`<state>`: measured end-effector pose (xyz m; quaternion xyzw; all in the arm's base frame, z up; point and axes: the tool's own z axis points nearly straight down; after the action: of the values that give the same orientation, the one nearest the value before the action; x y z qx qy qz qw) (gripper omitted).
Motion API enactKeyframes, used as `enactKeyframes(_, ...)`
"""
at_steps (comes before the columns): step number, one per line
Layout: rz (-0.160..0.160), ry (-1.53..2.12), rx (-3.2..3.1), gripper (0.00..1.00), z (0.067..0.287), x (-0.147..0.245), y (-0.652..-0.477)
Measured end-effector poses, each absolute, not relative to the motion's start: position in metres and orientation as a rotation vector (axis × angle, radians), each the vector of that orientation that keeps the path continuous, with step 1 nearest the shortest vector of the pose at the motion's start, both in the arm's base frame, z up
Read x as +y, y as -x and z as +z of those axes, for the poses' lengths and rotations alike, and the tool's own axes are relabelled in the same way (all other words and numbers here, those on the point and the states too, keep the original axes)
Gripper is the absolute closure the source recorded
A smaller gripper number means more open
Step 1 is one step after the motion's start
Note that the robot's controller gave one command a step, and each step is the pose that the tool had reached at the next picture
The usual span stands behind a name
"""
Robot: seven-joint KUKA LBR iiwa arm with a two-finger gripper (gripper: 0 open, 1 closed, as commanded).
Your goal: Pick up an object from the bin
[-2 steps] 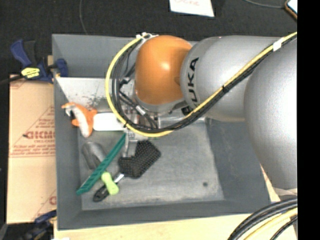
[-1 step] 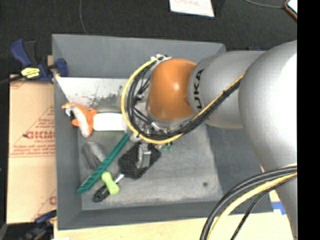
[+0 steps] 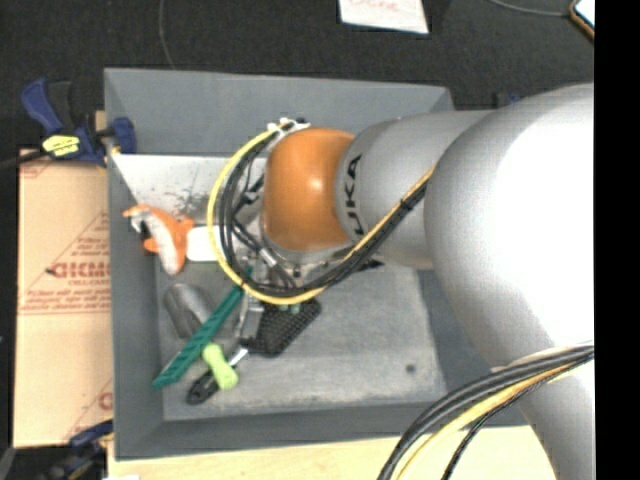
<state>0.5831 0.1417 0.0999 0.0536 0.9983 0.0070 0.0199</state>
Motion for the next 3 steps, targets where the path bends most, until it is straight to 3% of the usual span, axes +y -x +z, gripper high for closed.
enactKeyframes(1, 0.009, 0.055, 3.111, 0.0, 0.203, 0.107, -0.578)
enactKeyframes(2, 0.022, -0.184, 3.103, 0.0, 0.243, 0.125, -0.584)
enactKeyframes(3, 0.01, -0.045, 3.106, 0.0, 0.144, 0.115, -0.584)
